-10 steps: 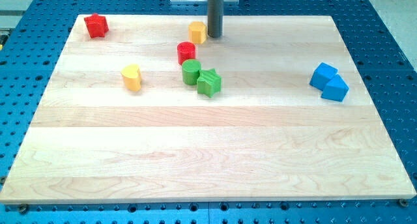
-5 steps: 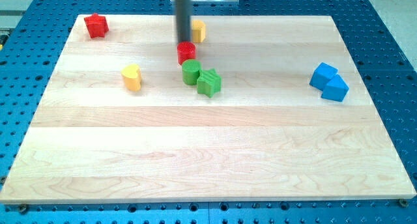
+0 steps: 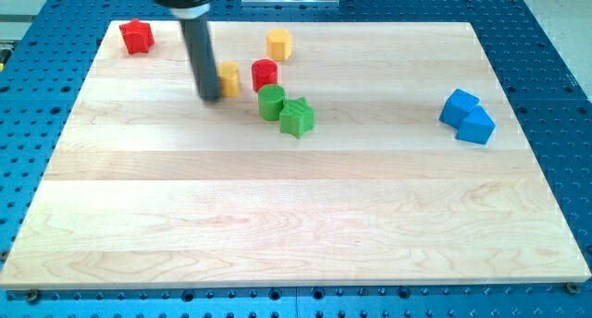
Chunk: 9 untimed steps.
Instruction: Keep yellow blocks horizontally right to red star
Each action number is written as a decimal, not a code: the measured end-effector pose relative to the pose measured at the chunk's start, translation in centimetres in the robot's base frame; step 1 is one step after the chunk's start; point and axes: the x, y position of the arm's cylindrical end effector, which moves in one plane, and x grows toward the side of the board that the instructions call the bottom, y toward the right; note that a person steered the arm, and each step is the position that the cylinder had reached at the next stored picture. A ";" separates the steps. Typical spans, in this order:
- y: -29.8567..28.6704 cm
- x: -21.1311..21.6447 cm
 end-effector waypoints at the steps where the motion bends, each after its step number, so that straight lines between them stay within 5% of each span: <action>1: 1.8 -3.4; 2: 4.2 -4.2; 4: 21.1 -4.5; 5: 26.4 -8.6; 6: 21.7 -6.4; 7: 23.2 -13.1; 9: 26.7 -13.2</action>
